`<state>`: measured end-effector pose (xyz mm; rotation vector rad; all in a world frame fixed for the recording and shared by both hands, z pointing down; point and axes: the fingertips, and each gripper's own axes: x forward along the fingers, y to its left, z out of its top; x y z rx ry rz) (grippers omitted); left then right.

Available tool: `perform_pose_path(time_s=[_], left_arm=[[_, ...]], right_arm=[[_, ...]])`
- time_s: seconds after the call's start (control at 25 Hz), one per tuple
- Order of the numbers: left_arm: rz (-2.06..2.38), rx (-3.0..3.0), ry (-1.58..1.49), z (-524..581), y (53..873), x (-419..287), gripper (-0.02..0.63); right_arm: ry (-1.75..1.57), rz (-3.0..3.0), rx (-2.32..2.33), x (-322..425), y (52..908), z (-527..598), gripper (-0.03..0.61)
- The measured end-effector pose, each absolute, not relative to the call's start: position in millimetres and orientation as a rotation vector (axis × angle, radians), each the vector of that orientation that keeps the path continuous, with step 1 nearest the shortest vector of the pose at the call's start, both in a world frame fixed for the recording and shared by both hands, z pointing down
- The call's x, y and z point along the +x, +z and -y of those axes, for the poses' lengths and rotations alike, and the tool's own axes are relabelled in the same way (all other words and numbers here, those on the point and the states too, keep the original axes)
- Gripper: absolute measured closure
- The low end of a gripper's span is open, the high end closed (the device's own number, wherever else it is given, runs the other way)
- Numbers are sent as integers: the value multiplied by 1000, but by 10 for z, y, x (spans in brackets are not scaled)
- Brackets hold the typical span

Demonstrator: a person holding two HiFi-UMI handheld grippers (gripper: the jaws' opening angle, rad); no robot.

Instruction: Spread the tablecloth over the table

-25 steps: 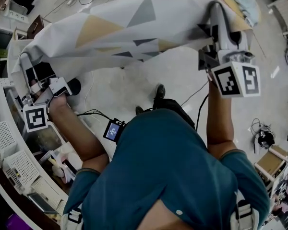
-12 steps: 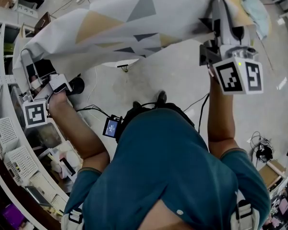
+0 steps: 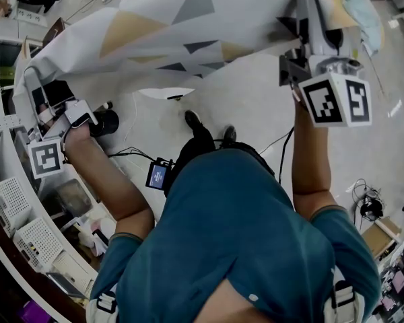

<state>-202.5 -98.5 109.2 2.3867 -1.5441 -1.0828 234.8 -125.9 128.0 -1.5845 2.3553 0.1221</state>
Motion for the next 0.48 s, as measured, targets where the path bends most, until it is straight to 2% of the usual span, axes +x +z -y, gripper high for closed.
perform_pose_path(time_s=[0.48], left_arm=[[1398, 2398, -1131, 2006, 1120, -2829, 607]], right_arm=[[166, -2315, -1689, 1548, 1202, 1944, 557]])
